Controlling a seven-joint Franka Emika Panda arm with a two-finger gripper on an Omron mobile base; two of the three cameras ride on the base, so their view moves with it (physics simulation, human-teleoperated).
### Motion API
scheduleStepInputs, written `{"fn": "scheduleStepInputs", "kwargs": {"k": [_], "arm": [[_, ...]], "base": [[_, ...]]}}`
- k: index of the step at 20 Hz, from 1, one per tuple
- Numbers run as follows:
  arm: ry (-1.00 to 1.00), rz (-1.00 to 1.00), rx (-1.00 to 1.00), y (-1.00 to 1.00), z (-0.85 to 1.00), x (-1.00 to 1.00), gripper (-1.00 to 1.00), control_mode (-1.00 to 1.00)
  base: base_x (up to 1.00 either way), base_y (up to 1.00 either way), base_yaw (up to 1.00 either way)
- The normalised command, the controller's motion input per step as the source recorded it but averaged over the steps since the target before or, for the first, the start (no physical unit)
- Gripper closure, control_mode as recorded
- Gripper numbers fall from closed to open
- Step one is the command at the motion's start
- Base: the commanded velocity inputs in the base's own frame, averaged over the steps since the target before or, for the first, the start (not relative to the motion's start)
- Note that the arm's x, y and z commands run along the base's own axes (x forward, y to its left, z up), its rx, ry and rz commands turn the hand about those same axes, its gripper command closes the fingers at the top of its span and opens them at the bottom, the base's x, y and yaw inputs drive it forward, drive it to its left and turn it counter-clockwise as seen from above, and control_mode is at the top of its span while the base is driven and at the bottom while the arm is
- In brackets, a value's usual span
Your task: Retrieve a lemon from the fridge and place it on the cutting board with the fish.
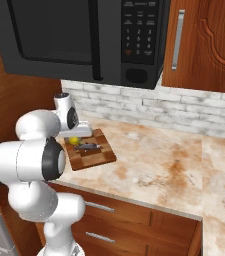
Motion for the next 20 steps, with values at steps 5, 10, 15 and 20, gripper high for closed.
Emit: {"fn": "scheduleStepInputs", "kwargs": {"k": [5,10,15,20], "arm": [[0.0,0.03,0.0,0.0,-0.21,0.47,1.0,-1.0],[0.0,0.02,0.0,0.0,0.02,0.34,1.0,-1.0],[0.0,0.02,0.0,0.0,-0.07,0.41,1.0,-1.0],[0.0,0.03,0.0,0.0,-0.29,0.38,1.0,-1.0]], "base": [[0.0,0.0,0.0],[0.0,0.0,0.0],[0.0,0.0,0.0],[0.0,0.0,0.0]]}}
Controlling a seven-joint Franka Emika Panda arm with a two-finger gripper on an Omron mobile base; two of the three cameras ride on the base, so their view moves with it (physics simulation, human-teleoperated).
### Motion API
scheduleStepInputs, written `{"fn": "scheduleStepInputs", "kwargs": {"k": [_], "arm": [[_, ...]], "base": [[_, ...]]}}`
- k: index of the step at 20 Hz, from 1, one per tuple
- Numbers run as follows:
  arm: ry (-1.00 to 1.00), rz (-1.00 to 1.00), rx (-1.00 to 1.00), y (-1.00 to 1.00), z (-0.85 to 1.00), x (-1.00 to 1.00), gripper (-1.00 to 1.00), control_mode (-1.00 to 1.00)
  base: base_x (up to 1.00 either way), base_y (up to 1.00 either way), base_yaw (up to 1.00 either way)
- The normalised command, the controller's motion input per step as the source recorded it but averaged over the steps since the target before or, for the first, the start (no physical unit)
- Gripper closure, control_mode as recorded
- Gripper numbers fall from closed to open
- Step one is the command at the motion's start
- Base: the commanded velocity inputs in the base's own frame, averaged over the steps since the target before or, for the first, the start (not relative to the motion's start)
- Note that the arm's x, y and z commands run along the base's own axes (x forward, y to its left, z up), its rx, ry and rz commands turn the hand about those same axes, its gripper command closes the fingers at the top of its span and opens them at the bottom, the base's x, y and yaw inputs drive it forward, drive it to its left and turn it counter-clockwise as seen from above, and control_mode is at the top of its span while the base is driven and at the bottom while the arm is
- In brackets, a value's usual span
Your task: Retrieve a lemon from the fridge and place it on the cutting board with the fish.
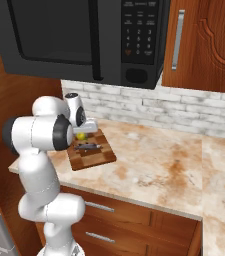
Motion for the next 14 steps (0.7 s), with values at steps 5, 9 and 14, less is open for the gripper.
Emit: {"fn": "scheduleStepInputs", "kwargs": {"k": [5,9,14], "arm": [[-0.07,0.02,0.01,0.0,-0.23,0.3,1.0,-1.0],[0.0,0.02,0.0,0.0,-0.22,0.3,1.0,-1.0],[0.0,0.01,0.0,0.0,-0.26,0.23,1.0,-1.0]], "base": [[0.0,0.0,0.0],[0.0,0.0,0.0],[0.0,0.0,0.0]]}}
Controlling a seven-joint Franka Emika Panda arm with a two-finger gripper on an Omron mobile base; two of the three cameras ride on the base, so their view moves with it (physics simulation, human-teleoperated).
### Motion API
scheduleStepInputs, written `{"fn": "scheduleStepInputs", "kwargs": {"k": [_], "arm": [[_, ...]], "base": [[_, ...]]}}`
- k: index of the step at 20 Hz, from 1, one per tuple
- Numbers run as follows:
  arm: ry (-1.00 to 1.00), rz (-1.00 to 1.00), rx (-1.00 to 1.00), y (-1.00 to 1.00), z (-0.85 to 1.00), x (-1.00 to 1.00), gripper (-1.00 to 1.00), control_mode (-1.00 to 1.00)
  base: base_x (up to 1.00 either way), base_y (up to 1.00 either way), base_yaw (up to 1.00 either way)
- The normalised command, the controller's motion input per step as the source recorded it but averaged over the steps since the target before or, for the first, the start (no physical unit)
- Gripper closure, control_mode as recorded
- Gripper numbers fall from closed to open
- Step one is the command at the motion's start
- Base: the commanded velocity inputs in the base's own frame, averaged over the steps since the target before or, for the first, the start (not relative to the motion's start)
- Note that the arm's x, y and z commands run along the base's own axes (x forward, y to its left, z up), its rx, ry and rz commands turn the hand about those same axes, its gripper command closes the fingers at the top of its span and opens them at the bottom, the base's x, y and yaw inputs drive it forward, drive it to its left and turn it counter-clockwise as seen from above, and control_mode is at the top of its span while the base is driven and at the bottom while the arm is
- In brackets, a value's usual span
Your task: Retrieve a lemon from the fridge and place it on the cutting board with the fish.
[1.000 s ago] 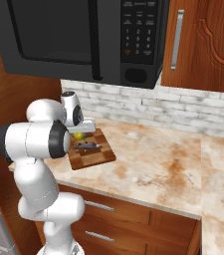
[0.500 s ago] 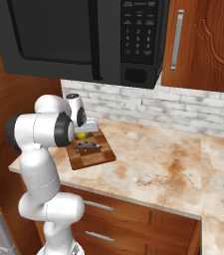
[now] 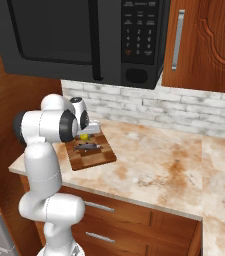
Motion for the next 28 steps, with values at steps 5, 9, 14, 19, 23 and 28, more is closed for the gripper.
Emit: {"fn": "scheduleStepInputs", "kwargs": {"k": [5,9,14,19,23,28], "arm": [[0.0,0.01,0.0,0.0,-0.24,0.22,1.0,-1.0],[0.0,0.03,0.0,0.0,-0.06,0.05,1.0,-1.0],[0.0,0.0,0.0,0.0,-0.1,0.0,-1.0,-1.0],[0.0,0.0,0.0,0.0,-0.01,0.0,-1.0,-1.0],[0.0,0.0,0.0,0.0,0.0,-0.01,-1.0,-1.0],[0.0,0.0,0.0,0.0,0.05,-0.05,-1.0,-1.0]], "base": [[0.0,0.0,0.0],[0.0,0.0,0.0],[0.0,0.0,0.0],[0.0,0.0,0.0],[0.0,0.0,0.0],[0.0,0.0,0.0]]}}
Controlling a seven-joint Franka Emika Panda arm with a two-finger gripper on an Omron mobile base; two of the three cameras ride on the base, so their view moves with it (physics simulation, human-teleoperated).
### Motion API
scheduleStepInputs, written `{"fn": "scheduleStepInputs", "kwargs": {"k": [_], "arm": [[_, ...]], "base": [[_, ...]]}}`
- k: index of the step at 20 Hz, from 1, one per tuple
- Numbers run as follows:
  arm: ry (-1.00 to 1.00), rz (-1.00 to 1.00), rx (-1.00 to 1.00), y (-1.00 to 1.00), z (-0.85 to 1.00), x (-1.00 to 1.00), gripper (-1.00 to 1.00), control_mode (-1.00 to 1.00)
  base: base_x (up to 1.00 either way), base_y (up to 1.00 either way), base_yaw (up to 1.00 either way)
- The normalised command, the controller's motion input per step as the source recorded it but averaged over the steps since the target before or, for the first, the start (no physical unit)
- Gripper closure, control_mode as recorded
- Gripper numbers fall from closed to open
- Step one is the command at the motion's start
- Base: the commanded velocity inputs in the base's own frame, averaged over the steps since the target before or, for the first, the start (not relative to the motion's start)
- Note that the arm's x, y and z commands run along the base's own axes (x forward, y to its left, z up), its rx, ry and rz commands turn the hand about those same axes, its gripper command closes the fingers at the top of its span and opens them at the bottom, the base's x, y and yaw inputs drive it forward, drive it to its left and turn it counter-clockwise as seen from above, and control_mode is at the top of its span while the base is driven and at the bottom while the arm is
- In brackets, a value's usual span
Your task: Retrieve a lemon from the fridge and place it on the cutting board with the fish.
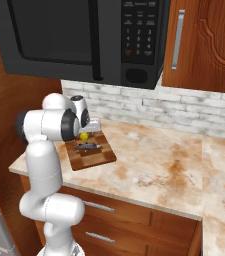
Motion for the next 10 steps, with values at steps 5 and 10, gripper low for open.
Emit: {"fn": "scheduleStepInputs", "kwargs": {"k": [5,10], "arm": [[0.0,0.0,0.0,0.0,0.12,-0.36,-1.0,-1.0],[0.0,0.0,0.0,0.0,0.09,-0.48,-1.0,-1.0]], "base": [[0.0,0.0,0.0],[0.0,0.0,0.0]]}}
